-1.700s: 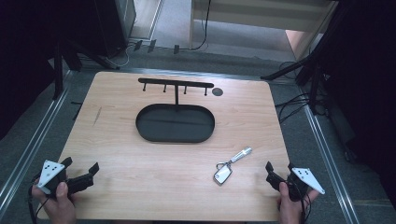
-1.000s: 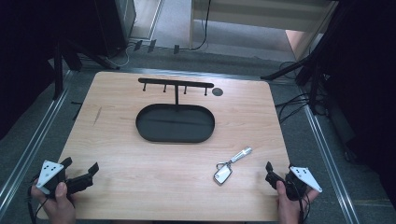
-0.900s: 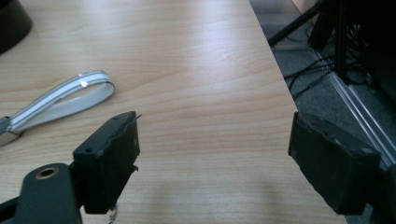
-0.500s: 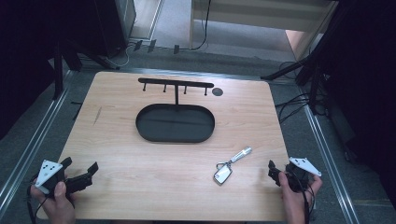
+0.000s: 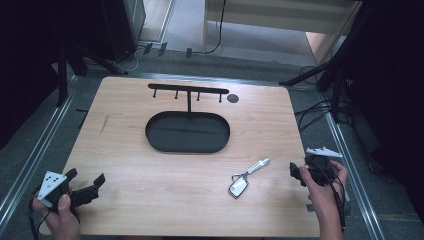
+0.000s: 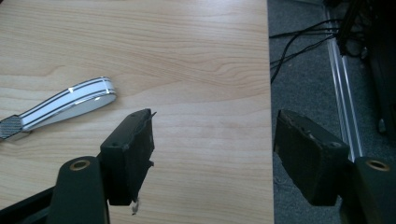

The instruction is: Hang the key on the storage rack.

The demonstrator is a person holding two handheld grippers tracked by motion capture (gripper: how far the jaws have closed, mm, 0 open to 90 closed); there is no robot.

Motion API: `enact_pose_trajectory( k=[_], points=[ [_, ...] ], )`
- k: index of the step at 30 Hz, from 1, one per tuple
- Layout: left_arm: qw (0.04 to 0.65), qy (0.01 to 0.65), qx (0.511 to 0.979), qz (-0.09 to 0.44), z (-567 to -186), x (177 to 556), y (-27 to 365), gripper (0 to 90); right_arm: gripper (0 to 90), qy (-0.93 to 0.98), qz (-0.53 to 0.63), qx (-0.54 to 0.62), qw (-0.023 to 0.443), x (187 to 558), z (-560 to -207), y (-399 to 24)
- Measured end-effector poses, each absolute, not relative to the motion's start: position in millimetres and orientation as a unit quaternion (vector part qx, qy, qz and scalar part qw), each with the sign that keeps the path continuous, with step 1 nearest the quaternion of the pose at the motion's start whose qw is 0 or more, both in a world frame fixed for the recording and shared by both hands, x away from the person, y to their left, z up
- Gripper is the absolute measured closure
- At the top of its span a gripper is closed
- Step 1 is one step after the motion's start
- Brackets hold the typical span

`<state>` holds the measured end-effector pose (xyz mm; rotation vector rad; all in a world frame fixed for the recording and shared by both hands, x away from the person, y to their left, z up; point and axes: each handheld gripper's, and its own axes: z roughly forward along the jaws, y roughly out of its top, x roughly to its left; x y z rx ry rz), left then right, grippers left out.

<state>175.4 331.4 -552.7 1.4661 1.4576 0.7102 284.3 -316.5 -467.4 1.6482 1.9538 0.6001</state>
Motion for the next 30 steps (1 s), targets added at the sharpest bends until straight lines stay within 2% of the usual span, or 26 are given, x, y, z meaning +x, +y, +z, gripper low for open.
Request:
enact_pose_trajectory(
  k=[4, 20, 28, 30],
  points=[
    [0.459, 0.593, 0.596, 0.287, -552.6, 175.8, 331.6, 0.0, 34.9, 0.739, 0.195, 0.604, 0.223, 295.6, -460.5, -306.0],
    [0.459, 0.596, 0.594, 0.286, -552.6, 176.5, 331.9, 0.0, 40.8, 0.767, 0.096, 0.623, 0.119, 325.5, -455.5, -268.4],
    [0.458, 0.595, 0.594, 0.286, -552.6, 176.6, 331.7, 0.0, 40.7, 0.768, 0.082, 0.630, 0.084, 332.3, -462.5, -249.7],
    [0.458, 0.596, 0.594, 0.287, -552.6, 176.7, 331.6, 0.0, 44.7, 0.766, 0.103, 0.631, 0.069, 334.0, -462.6, -246.0]
  ],
)
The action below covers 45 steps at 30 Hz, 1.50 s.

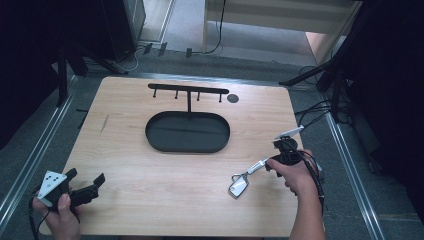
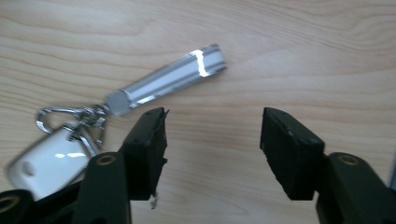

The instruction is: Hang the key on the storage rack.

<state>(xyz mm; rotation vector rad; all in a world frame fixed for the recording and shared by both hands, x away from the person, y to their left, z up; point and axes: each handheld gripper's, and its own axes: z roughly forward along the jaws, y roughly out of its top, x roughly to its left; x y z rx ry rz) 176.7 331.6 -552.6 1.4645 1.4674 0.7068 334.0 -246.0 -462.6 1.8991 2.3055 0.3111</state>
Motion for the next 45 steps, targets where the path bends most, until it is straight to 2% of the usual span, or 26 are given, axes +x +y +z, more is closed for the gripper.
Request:
enact_pose_trajectory(
  k=[10, 15, 27, 31, 37, 45],
  points=[
    [0.458, 0.595, 0.595, 0.286, -552.6, 176.8, 331.8, 0.0, 58.5, 0.741, 0.116, 0.659, 0.056, 345.2, -477.2, -234.5],
    [0.458, 0.595, 0.595, 0.287, -552.7, 176.9, 331.9, 0.0, 58.4, 0.696, 0.134, 0.705, 0.029, 350.4, -483.8, -234.7],
    [0.456, 0.593, 0.598, 0.288, -552.5, 177.1, 331.2, 0.0, 59.0, 0.630, 0.142, 0.764, 0.007, 357.1, -498.8, -231.3],
    [0.456, 0.593, 0.598, 0.289, -552.5, 177.3, 330.9, 0.0, 70.7, 0.639, 0.147, 0.755, 0.030, 358.8, -496.6, -224.2],
    [0.457, 0.593, 0.598, 0.287, -552.5, 177.1, 331.2, 0.0, 84.1, 0.680, 0.173, 0.712, 0.021, 360.1, -496.2, -209.1],
    [0.455, 0.593, 0.599, 0.288, -552.6, 177.6, 330.7, 0.0, 88.0, 0.709, 0.199, 0.676, 0.025, 360.3, -492.7, -198.1]
  ],
)
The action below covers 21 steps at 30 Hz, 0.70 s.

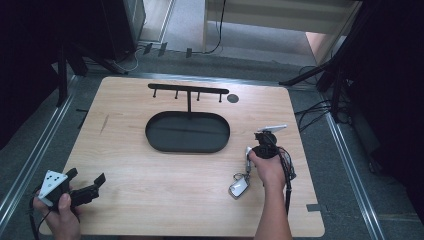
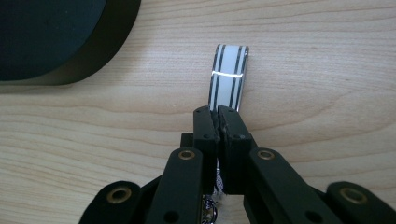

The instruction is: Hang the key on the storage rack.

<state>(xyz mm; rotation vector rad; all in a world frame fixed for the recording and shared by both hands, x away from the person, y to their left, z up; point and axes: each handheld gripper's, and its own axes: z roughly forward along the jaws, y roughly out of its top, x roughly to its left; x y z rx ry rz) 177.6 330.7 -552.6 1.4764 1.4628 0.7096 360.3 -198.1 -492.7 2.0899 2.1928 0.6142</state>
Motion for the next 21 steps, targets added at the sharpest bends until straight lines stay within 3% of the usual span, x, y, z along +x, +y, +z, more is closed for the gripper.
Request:
enact_pose_trajectory(
  k=[3, 8, 11, 15, 21],
  points=[
    [0.456, 0.593, 0.598, 0.287, -552.5, 177.6, 330.7, 0.0, 84.3, 0.720, 0.195, 0.666, 0.027, 359.7, -494.7, -194.5],
    [0.454, 0.593, 0.599, 0.288, -552.5, 177.8, 330.7, 0.0, 66.5, 0.695, 0.226, 0.681, 0.046, 358.9, -488.1, -197.4],
    [0.455, 0.594, 0.598, 0.287, -552.5, 178.0, 331.2, 0.0, 63.4, 0.683, 0.216, 0.697, 0.037, 358.4, -491.9, -204.4],
    [0.454, 0.595, 0.598, 0.286, -552.5, 178.0, 331.0, 0.0, 65.0, 0.696, 0.198, 0.690, 0.016, 356.9, -501.3, -203.9],
    [0.453, 0.594, 0.599, 0.287, -552.5, 178.0, 330.6, 0.0, 81.5, 0.713, 0.193, 0.674, 0.029, 356.3, -502.3, -198.4]
  ],
)
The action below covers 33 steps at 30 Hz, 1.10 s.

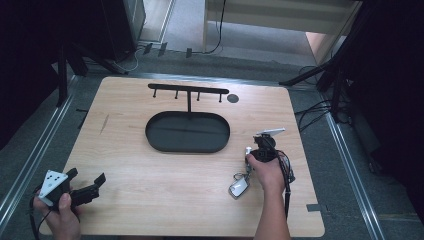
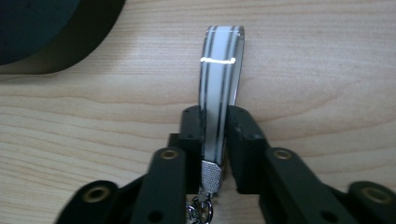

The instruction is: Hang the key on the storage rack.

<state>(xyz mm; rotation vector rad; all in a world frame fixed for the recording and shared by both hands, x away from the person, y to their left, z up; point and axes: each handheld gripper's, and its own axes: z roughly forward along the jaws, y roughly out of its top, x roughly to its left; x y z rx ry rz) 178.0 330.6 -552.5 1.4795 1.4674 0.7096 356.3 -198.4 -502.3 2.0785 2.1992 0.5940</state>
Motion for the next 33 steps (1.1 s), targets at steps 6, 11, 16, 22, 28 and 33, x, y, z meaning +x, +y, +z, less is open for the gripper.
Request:
enact_pose_trajectory(
  k=[6, 11, 16, 22, 28, 33],
  points=[
    [0.453, 0.594, 0.600, 0.287, -552.5, 178.1, 330.4, 0.0, 89.5, 0.736, 0.193, 0.646, 0.057, 355.2, -498.6, -191.2],
    [0.454, 0.594, 0.599, 0.286, -552.5, 178.1, 330.9, 0.0, 89.8, 0.755, 0.180, 0.625, 0.076, 354.5, -498.7, -179.3],
    [0.455, 0.594, 0.599, 0.286, -552.6, 178.0, 331.1, 0.0, 77.6, 0.760, 0.193, 0.617, 0.068, 356.0, -496.2, -175.6],
    [0.455, 0.594, 0.599, 0.285, -552.6, 178.2, 331.1, 0.0, 59.4, 0.745, 0.191, 0.634, 0.078, 355.8, -492.9, -184.2],
    [0.455, 0.593, 0.601, 0.285, -552.5, 178.1, 331.0, 0.0, 58.5, 0.761, 0.178, 0.622, 0.039, 353.6, -502.6, -179.9],
    [0.456, 0.593, 0.600, 0.284, -552.6, 178.2, 331.0, 0.0, 75.5, 0.769, 0.160, 0.616, 0.054, 350.9, -509.0, -175.9]
  ],
)
